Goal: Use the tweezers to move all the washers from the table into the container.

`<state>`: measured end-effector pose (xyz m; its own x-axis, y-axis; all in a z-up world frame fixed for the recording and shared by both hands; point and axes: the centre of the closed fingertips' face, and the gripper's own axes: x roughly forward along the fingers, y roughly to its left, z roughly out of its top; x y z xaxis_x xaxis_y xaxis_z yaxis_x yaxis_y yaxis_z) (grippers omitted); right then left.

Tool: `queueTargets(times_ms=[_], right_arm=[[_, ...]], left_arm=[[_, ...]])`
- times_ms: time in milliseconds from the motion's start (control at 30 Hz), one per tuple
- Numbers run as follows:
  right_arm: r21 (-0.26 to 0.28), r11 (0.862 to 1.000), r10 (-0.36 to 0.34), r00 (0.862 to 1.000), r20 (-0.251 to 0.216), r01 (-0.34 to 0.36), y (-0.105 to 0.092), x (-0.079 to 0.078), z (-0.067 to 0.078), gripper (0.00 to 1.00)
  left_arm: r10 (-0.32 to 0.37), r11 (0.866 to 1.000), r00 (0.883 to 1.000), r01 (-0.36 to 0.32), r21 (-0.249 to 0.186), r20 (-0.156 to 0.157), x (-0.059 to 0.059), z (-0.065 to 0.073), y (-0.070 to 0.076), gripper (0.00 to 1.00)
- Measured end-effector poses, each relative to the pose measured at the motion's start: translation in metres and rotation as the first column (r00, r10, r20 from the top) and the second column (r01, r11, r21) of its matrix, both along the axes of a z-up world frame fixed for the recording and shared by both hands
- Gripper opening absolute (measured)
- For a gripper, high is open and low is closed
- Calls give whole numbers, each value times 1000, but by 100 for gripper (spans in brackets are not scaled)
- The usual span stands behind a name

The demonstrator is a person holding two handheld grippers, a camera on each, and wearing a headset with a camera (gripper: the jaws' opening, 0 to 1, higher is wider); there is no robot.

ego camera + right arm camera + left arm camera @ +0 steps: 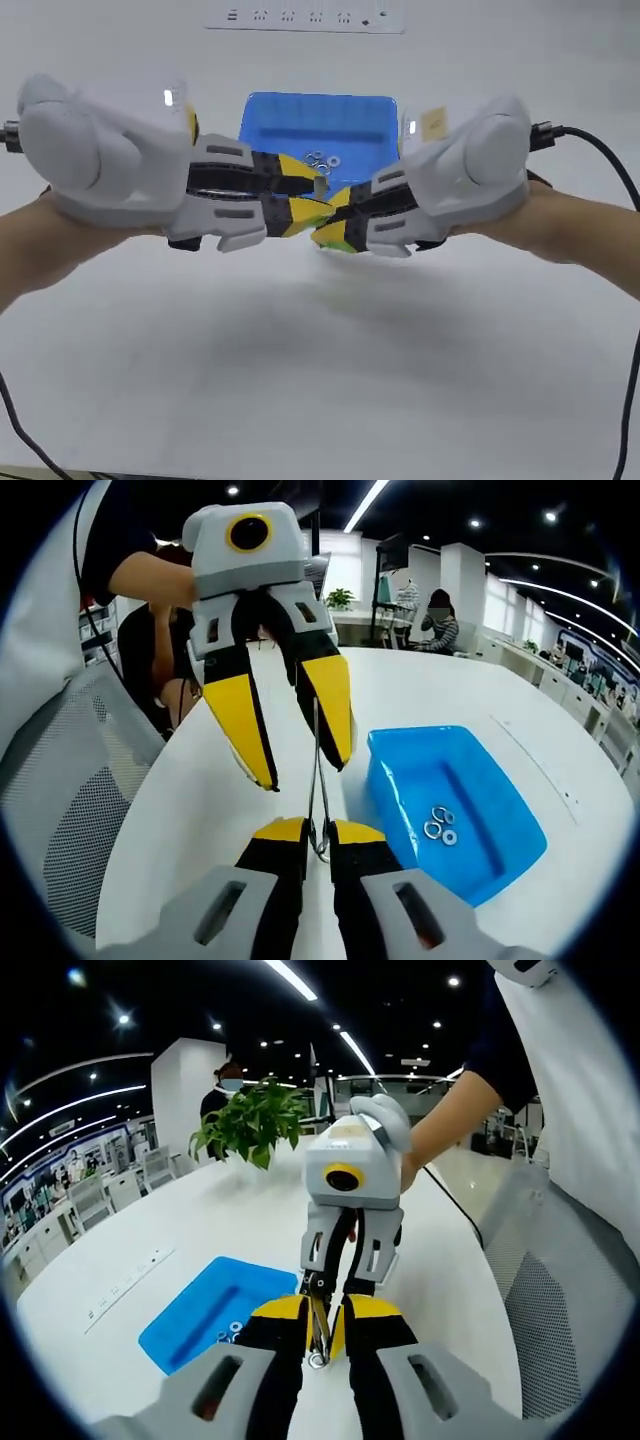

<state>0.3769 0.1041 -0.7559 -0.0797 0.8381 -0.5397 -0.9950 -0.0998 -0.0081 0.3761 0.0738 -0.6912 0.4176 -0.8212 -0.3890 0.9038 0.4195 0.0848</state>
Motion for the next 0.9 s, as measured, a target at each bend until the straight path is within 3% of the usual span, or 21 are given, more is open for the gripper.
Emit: queueTargets(times_ms=[67,300,533,633,767,900], right_arm=[[1,1000,-5,1000,-2,5,-1,0,3,9],[11,1000,-13,1000,-8,13,-2,-5,16,9],[47,998,-42,998,-44,44,-4,-5,38,9],[56,997,-49,998,-45,51,-4,-4,46,9],[65,997,-49,998,-31,51,-5,-2,59,9],[75,996,-44,999,-12,45,-4,-1,71,9]], left_arm=[[15,1000,1000,-15,-24,-9,-1,4,2,20],[62,997,998,-62,-47,5,-7,14,14,26],[143,986,989,-139,-95,34,-11,31,34,31],[186,975,982,-180,-131,39,-12,38,43,37],[225,965,974,-218,-145,33,-16,39,55,48],[251,955,968,-247,-162,7,-23,38,57,59]])
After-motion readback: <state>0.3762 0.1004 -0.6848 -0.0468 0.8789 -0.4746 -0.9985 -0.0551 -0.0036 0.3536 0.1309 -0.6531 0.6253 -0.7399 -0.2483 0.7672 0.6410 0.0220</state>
